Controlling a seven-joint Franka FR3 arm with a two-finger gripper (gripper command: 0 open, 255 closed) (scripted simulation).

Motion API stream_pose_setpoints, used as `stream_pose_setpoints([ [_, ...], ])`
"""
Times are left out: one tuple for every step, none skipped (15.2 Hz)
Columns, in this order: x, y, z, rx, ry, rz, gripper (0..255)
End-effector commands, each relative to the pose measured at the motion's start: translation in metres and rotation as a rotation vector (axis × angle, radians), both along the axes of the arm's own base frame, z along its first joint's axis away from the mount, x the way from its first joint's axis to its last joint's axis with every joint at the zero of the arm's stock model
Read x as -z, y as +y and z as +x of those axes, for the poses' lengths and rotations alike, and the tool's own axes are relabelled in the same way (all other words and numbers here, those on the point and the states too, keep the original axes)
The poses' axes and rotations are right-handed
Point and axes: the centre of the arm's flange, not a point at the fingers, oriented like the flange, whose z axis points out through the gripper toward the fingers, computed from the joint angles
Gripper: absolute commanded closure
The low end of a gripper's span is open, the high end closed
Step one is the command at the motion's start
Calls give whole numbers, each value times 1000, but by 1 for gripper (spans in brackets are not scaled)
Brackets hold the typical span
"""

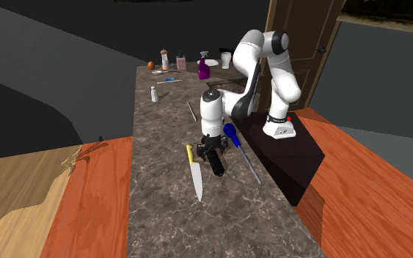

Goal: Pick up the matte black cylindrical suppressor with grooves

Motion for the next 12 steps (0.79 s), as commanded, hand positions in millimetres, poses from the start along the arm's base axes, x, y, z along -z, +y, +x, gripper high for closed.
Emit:
stream_pose_setpoints([
  [3, -1, 1, 0, -1, 0, 0],
  [3, -1, 1, 0, 0, 0, 255],
  [3, 0, 1, 0, 0, 0, 255],
  [3, 0, 1, 0, 0, 0, 255],
  [3, 0, 1, 0, -1, 0, 255],
  [3, 0, 1, 0, -1, 0, 255],
  [3, 0, 1, 0, -1, 0, 255],
  [3, 0, 1, 0, -1, 0, 255],
  [2, 0, 1, 0, -1, 0, 255],
  [3, 0, 1, 0, 0, 0, 255],
  [3, -1, 1, 0, -1, 0, 255],
  [-2, -1, 1, 0, 0, 0, 255],
])
